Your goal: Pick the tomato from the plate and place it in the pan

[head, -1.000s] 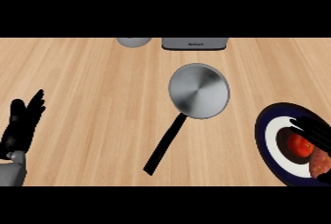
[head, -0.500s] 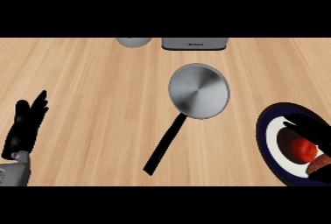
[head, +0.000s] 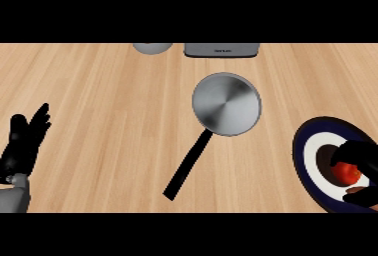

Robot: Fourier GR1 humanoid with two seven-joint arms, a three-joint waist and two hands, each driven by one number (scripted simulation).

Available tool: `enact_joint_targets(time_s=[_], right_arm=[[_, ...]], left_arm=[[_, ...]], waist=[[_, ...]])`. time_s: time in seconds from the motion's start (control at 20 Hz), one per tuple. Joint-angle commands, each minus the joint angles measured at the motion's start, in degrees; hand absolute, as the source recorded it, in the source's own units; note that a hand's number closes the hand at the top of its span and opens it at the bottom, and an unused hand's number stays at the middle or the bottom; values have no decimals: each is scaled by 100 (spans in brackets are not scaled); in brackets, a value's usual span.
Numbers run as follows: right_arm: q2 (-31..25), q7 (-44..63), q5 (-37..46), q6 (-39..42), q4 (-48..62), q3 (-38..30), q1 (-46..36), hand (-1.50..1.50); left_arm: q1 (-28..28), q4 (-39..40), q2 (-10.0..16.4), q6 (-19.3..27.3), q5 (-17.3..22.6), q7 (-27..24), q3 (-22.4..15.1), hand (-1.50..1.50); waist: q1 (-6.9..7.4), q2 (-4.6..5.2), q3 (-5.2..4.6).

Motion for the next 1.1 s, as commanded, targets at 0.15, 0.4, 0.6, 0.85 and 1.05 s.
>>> enact_joint_targets(time_s=[0.15,0.4,0.6,0.85,1.05], right_arm=[[122,-160,-111,-257,-120,-103,-113,150],[166,345,-267,238,-23,-209,-57,150],[126,2408,63,802,235,-615,342,150],[499,3644,-305,1302,-1471,-827,174,150],[887,3563,-890,1085,-2504,-1006,-49,150]], left_arm=[[89,358,-234,10,-166,-438,12,0],[-83,515,32,-308,20,-459,305,0],[103,315,-29,-120,-91,-353,218,0],[-120,471,-18,4,-127,-275,316,0],[23,343,-142,-78,-116,-276,184,0]], waist=[[-4,10,35],[-10,8,34],[-111,-25,0],[-172,-44,11],[-126,-46,22]])
